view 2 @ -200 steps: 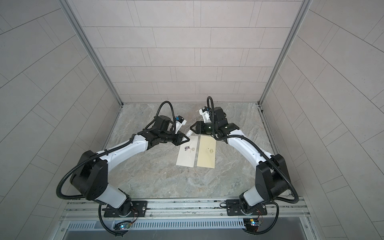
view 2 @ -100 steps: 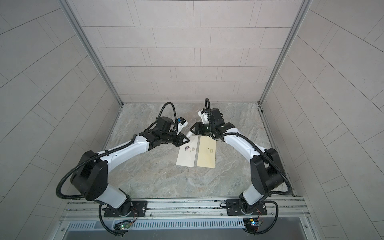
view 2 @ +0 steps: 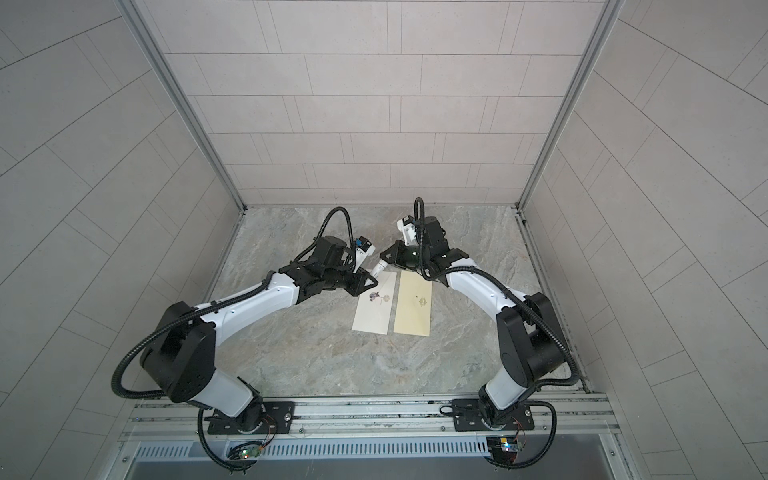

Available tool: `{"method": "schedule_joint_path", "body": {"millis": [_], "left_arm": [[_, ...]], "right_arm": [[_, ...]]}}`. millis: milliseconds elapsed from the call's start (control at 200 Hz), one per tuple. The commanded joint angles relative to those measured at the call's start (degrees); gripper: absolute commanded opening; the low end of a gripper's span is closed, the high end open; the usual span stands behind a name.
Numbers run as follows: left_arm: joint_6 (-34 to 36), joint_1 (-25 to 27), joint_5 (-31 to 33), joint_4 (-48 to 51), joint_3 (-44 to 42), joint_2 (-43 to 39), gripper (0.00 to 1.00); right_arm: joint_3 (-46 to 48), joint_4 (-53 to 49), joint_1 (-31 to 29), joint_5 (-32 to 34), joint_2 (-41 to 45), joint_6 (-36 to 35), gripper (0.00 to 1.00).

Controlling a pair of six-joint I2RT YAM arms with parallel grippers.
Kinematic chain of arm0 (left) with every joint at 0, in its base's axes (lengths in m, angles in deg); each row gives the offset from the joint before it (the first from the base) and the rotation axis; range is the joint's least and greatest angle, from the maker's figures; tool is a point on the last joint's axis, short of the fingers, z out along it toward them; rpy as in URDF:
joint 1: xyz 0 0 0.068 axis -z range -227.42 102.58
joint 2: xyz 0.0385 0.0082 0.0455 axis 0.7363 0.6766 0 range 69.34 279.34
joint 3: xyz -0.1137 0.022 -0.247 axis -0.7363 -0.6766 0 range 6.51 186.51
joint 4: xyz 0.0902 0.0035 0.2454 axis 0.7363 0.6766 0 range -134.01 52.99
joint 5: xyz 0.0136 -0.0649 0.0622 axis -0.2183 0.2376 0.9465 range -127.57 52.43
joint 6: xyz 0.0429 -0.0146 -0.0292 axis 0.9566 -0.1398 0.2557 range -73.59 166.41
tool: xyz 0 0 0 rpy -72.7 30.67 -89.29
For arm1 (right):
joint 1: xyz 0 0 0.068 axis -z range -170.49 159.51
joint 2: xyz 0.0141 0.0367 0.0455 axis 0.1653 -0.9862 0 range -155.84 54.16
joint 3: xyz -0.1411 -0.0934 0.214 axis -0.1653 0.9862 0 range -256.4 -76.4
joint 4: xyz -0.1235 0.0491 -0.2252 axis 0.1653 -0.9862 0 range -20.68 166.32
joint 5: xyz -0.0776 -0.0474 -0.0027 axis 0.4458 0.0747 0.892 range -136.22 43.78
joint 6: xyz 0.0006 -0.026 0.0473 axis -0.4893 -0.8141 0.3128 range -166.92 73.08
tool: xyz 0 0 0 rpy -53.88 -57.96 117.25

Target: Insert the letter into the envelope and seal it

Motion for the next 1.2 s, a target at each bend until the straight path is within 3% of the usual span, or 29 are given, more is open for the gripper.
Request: {"method": "schedule_joint_path", "body": {"millis": [0, 110, 215, 370, 791, 1196], "left_arm": [[-7.1, -1.9, -5.6, -8.8, 0.5, -2.0, 0.0], [-12.7, -4.1, -10.7, -14.5, 0.0, -2.3, 0.0], [-10.3, -4.2, -10.7, -11.4, 1.2, -2.3, 0.0], [-6.3, -3.9, -10.3, -6.6, 1.6, -2.0, 0.0], [-5.3, -2.1, -10.0, -6.9, 0.2, -3.3, 0.0], [-4.0, -1.7, -9.2, -5.5, 0.0, -4.1, 0.0]], "right_arm": [[1.6, -0.3, -0.5, 0.0, 1.9, -0.2, 0.0], [2.8, -1.2, -0.5, -0.2, 3.8, -1.4, 0.01], [3.9, -0.9, -0.2, 0.2, 6.2, -1.4, 0.34], [4.2, -0.1, 0.7, 0.0, 8.7, -0.4, 0.51], [3.3, 4.3, 0.6, -1.7, 6.3, 1.8, 0.49], [1.8, 7.9, 0.1, -2.5, 3.3, 4.2, 0.29]]}}
